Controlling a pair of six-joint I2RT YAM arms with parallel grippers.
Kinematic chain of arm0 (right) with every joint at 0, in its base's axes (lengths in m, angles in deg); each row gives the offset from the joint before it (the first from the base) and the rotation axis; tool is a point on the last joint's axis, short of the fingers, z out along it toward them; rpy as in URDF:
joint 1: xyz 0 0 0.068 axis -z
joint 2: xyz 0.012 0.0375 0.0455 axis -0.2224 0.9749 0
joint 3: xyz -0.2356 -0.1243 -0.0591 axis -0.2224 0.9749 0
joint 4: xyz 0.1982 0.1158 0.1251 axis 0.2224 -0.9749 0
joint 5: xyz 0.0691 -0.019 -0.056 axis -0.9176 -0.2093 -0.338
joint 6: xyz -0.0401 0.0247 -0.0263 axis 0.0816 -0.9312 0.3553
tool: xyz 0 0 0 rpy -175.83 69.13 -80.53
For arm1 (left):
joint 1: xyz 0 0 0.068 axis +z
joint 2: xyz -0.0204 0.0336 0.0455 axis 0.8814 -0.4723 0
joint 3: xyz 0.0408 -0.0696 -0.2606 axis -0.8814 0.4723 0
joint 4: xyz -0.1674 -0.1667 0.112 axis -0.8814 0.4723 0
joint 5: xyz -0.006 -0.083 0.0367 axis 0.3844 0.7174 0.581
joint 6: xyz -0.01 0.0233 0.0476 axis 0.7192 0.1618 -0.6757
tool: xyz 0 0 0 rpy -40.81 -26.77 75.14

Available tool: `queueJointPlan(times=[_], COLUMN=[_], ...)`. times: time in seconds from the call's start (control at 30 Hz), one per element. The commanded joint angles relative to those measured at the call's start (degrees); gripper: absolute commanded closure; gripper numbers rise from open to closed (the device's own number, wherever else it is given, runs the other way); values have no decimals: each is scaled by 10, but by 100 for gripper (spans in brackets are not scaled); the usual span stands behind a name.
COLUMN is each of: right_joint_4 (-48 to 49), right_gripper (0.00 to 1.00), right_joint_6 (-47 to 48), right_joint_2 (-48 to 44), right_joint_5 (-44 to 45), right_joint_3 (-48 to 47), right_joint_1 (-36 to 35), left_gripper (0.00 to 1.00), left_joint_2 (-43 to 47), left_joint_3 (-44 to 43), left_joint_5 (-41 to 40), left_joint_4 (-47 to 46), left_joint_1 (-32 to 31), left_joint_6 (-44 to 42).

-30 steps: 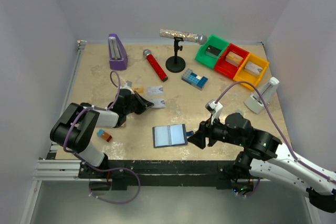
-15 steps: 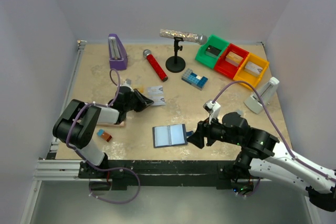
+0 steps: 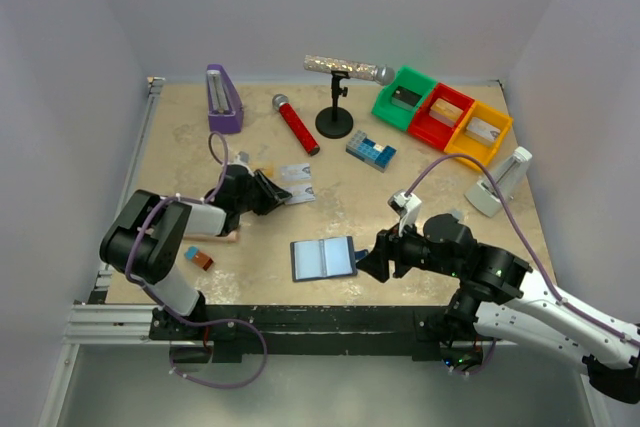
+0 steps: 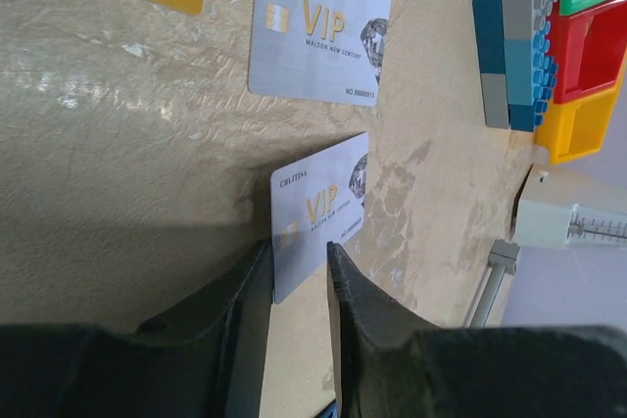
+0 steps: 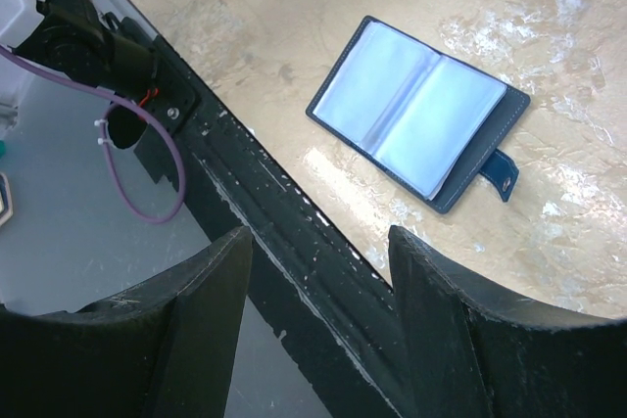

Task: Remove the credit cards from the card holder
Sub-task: Place the credit card at the center of the board.

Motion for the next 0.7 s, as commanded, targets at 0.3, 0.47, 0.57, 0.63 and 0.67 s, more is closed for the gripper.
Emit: queueJointPlan(times=[0.3,0.47,0.57,0.63,0.67], right_joint_4=[-1,-5,-7,-13,-18], right_gripper=[38,37,37,37,37], right_joint_6=[5,3,2,-1,-7], right_joint_2=[-13,-14,-10,-7,-5], right_joint_5=[13,15,17,28,41], right_joint_3=[5,9,7,6,5], right_joint_1=[1,1,1,1,1], left_gripper=[65,64,62,62,61], left_joint_2=[36,56,75,90,104], left_joint_3=[-32,-41,-42,-38,-37], left_joint_5=[-4,-2,-9,-21,-30], left_joint_4=[36,56,80,97,109], left_joint_1=[22,33,36,37,37], left_joint_6=[-32,-43,-52,-56,-61])
